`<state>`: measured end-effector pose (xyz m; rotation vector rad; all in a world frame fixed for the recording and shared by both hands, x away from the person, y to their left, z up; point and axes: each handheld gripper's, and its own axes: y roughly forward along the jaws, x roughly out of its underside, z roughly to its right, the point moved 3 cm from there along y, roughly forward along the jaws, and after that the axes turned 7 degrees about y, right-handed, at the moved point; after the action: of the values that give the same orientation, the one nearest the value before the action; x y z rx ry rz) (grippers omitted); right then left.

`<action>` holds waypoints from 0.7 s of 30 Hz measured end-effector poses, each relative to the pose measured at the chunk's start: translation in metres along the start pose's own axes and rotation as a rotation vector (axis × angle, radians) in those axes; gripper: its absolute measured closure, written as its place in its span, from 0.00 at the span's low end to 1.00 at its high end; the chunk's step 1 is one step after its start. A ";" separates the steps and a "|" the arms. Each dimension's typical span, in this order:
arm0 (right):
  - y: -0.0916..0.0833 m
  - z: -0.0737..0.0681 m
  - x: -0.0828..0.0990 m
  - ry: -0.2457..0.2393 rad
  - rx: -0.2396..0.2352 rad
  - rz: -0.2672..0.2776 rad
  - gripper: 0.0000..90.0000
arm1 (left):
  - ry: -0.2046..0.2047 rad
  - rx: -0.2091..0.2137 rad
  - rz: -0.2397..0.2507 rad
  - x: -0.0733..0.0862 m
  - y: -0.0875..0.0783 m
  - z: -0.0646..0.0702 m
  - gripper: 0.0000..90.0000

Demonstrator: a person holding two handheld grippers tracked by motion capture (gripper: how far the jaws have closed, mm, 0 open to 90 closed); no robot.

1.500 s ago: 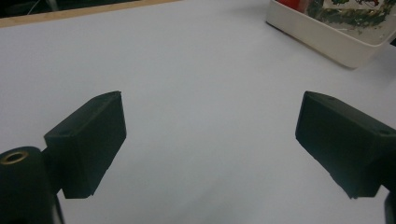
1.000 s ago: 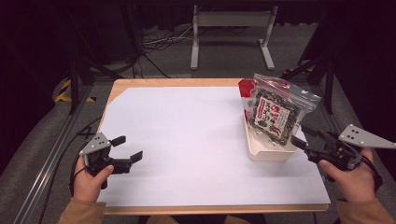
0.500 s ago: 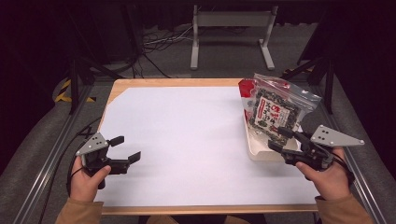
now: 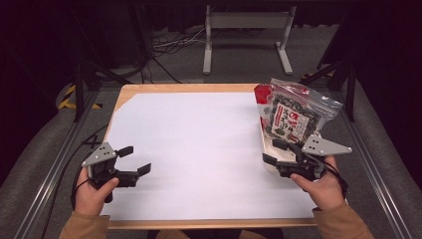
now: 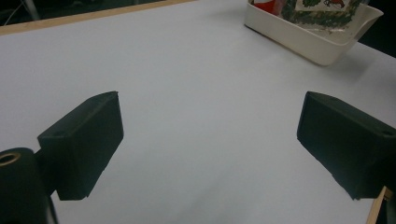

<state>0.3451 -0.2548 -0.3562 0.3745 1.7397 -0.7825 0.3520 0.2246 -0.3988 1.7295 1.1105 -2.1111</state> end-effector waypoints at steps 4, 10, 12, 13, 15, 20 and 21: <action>0.012 -0.005 0.009 -0.001 -0.016 -0.002 0.43 | 0.008 0.012 -0.001 0.001 0.001 0.001 0.08; 0.025 -0.010 0.019 -0.019 -0.026 -0.012 0.43 | 0.005 0.036 -0.005 0.004 0.004 0.003 0.09; 0.028 -0.012 0.024 -0.022 -0.040 -0.023 0.43 | 0.005 0.047 -0.002 0.004 0.004 0.003 0.09; 0.028 -0.012 0.024 -0.022 -0.040 -0.023 0.43 | 0.006 0.056 -0.004 0.005 0.004 0.003 0.09; 0.032 -0.014 0.029 -0.024 -0.051 -0.030 0.43 | -0.004 0.068 0.006 0.005 0.004 0.004 0.09; 0.040 -0.016 0.041 -0.033 -0.070 -0.057 0.42 | 0.011 0.074 0.007 0.008 0.005 0.003 0.09; 0.042 -0.016 0.044 -0.040 -0.062 -0.061 0.42 | 0.017 0.074 0.005 0.008 0.006 0.003 0.09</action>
<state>0.3451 -0.2195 -0.4078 0.2638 1.7405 -0.7726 0.3507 0.2210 -0.4083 1.7836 1.0438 -2.1641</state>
